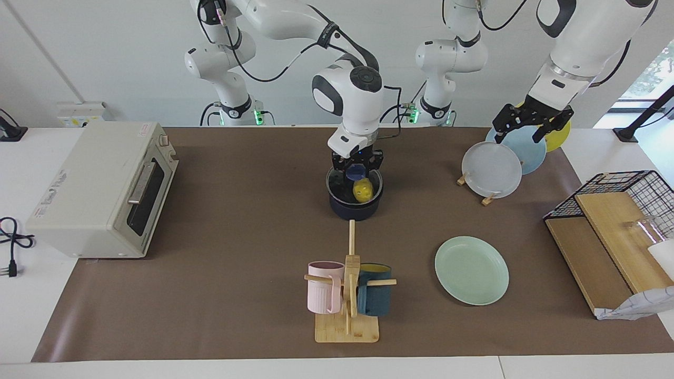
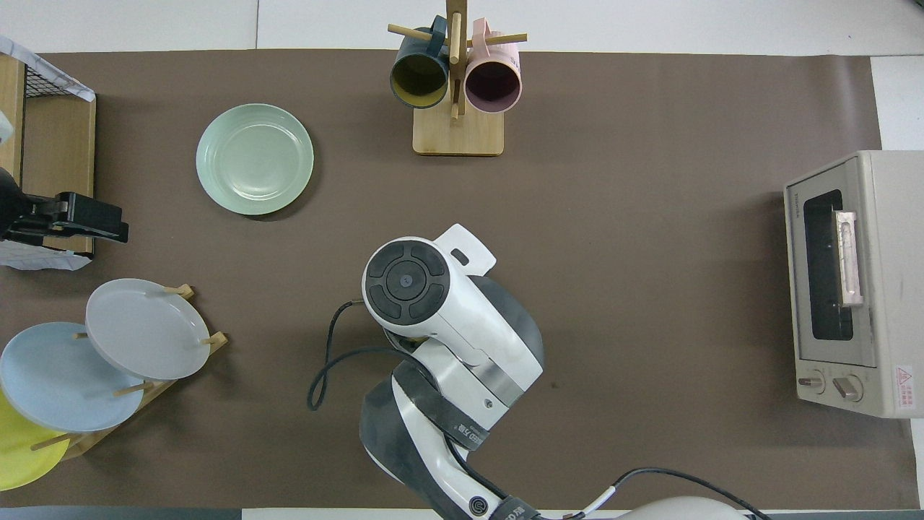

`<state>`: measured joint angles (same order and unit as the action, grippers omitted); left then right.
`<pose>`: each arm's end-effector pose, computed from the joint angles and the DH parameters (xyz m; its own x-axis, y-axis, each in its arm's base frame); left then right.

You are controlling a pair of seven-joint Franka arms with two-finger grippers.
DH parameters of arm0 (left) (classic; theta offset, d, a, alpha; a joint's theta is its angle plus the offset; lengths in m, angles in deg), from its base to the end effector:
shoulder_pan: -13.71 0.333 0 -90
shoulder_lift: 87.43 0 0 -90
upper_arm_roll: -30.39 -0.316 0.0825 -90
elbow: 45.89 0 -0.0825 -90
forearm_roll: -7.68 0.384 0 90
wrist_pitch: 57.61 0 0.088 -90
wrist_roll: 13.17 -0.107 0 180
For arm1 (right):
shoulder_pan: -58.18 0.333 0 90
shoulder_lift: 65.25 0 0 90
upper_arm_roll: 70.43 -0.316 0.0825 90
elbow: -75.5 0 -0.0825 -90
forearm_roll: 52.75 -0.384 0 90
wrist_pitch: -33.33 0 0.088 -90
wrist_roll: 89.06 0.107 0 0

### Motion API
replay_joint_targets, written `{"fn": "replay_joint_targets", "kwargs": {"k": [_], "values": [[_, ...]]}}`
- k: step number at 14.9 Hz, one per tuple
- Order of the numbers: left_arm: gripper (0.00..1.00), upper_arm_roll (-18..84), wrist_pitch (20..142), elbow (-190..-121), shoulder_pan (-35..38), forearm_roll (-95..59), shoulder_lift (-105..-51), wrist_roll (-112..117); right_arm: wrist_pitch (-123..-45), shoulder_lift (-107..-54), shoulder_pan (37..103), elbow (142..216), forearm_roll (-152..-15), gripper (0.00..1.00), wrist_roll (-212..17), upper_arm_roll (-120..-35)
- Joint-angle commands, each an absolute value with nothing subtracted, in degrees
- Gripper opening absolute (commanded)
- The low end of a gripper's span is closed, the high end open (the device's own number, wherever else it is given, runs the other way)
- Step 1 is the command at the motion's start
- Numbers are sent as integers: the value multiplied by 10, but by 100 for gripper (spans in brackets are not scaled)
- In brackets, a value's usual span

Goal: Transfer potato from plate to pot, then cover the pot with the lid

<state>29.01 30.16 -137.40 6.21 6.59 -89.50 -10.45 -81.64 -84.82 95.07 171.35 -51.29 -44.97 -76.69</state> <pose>0.5358 -0.0593 0.6285 0.9977 -0.0600 -0.0301 -0.0595 -0.9981 0.0185 0.4819 0.4404 0.4062 0.9998 -0.0117 -0.0135 -0.0118 -0.9999 -0.0057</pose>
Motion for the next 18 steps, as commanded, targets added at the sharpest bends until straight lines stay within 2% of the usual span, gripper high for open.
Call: {"fn": "replay_joint_targets", "kwargs": {"k": [1, 18], "values": [[100, 330, 294, -1374, 104, 64, -900, -103, -833, -843, 948, 1723, -510, 0, -447, -768], [100, 349, 292, -1375, 119, 62, -900, -104, -863, -844, 951, 1731, -481, 0, -451, -769]]}}
